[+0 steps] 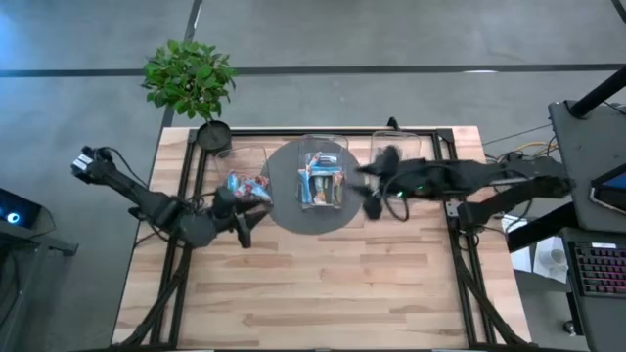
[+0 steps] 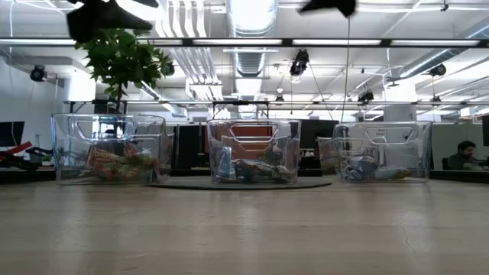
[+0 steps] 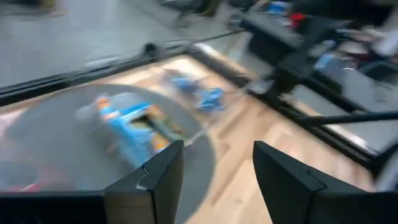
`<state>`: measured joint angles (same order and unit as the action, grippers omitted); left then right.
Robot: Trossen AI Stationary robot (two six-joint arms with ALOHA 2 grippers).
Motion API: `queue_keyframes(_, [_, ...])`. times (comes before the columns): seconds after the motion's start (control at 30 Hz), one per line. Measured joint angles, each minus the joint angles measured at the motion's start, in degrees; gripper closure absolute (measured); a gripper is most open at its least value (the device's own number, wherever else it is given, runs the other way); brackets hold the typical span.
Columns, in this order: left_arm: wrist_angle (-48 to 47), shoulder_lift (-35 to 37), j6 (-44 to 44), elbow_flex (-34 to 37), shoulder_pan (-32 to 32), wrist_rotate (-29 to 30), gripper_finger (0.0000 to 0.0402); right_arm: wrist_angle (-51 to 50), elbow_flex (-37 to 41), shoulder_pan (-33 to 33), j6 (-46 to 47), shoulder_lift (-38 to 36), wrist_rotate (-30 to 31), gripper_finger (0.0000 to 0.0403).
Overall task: Pick and place Granola Bars by type
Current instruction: Return to Home Position
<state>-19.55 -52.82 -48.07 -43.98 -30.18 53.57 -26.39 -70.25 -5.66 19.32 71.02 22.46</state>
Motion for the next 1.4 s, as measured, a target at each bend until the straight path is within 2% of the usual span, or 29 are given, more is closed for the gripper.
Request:
queue_keyframes(0.1, [17.5, 0.4, 11.6, 4.6, 4.2, -7.2, 0.0236, -4.0, 6.2, 1.6, 1.1, -7.3, 7.5, 0.0183])
queue_keyframes(0.17, [28.6, 0.8, 18.6, 7.8, 7.7, -14.5, 0.0242, -5.5, 8.6, 1.7, 8.5, -12.4, 7.3, 0.0182])
queue_keyframes(0.23, [37.2, 1.2, 22.6, 10.8, 11.5, -21.5, 0.0246, -3.4, 11.8, 1.5, 9.4, -17.5, 5.7, 0.0182])
queue_keyframes(0.3, [41.5, 2.0, 23.0, 13.9, 15.5, -26.5, 0.0247, 2.6, 15.6, 1.4, 6.7, -21.9, 0.4, 0.0182])
queue_keyframes(0.4, [42.9, 3.6, 20.9, 18.2, 20.7, -32.4, 0.0248, 10.7, 23.3, 2.1, 4.0, -27.9, -8.5, 0.0182])
queue_keyframes(0.47, [43.0, 4.8, 19.9, 20.4, 23.0, -34.1, 0.0248, 16.4, 28.7, 2.1, 3.8, -31.9, -12.5, 0.0182])
queue_keyframes(0.57, [43.0, 6.7, 20.7, 22.8, 25.3, -34.6, 0.0248, 21.1, 35.3, 2.0, 4.2, -36.7, -14.2, 0.0182])
queue_keyframes(0.7, [40.1, 10.4, 22.3, 25.4, 27.0, -34.5, 0.0248, 20.0, 41.0, 2.6, 4.6, -41.6, -13.2, 0.0182])
queue_keyframes(0.8, [36.2, 13.7, 20.4, 27.4, 27.3, -32.9, 0.0248, 19.6, 45.0, 3.4, 6.8, -45.7, -13.3, 0.0181])
queue_keyframes(0.93, [36.1, 18.1, 16.3, 30.8, 27.3, -32.5, 0.0248, 19.5, 49.7, 3.6, 7.6, -50.7, -13.1, 0.0181])
queue_keyframes(1.13, [36.3, 22.7, 15.3, 35.0, 27.3, -31.9, 0.0248, 19.5, 53.4, 3.6, 8.3, -58.1, -10.1, 0.0181])
queue_keyframes(1.23, [36.3, 23.2, 15.0, 36.9, 27.3, -31.5, 0.0248, 19.3, 54.7, 3.6, 7.3, -61.5, -7.4, 0.0181])
queue_keyframes(1.4, [36.0, 23.0, 14.9, 40.3, 27.3, -31.5, 0.0248, 17.2, 56.6, 3.6, 7.3, -65.3, -7.3, 0.0181])
